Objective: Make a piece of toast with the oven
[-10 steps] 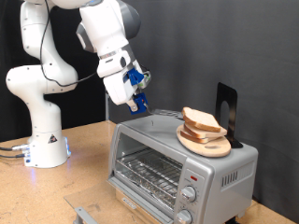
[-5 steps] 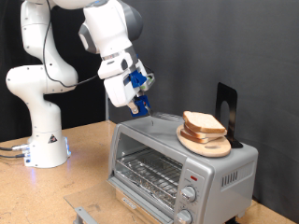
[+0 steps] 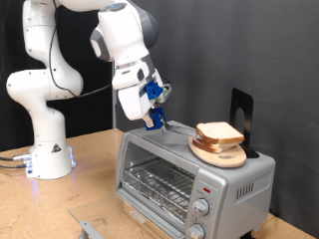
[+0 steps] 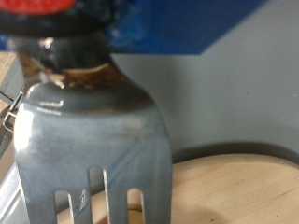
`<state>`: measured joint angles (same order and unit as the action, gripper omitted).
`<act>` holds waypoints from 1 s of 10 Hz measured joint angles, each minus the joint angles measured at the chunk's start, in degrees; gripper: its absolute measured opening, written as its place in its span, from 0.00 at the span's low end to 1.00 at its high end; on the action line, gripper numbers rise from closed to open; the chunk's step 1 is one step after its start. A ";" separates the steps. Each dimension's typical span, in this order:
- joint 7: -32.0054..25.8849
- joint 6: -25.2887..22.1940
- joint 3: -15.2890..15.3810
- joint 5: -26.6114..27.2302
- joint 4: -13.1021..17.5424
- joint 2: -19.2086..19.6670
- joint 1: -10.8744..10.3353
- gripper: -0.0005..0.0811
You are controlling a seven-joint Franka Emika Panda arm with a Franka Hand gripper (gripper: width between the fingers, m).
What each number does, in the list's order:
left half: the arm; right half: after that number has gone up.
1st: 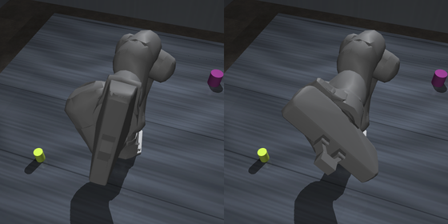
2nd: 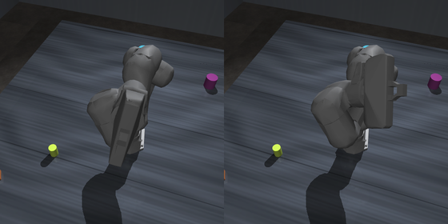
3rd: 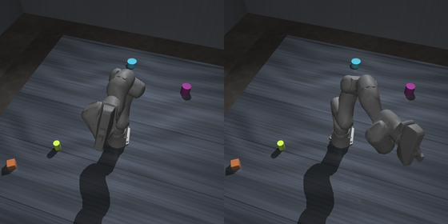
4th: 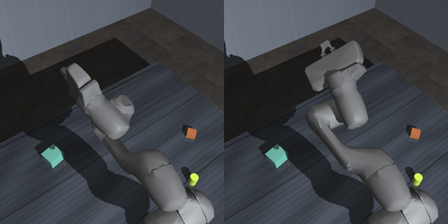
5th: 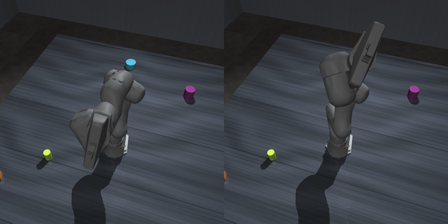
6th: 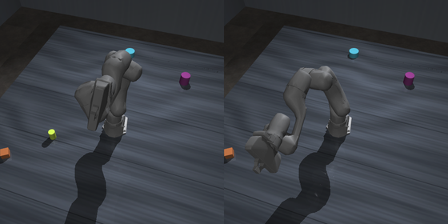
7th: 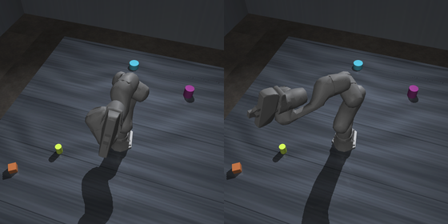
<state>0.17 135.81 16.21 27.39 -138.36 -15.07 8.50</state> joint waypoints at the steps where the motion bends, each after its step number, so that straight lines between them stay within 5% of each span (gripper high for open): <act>1: 0.00 0.14 0.25 -0.28 0.32 0.34 0.00 0.54; 10: 8.05 0.30 2.54 -6.13 5.19 4.67 0.01 0.54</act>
<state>8.21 136.11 18.75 21.26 -133.17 -10.41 8.50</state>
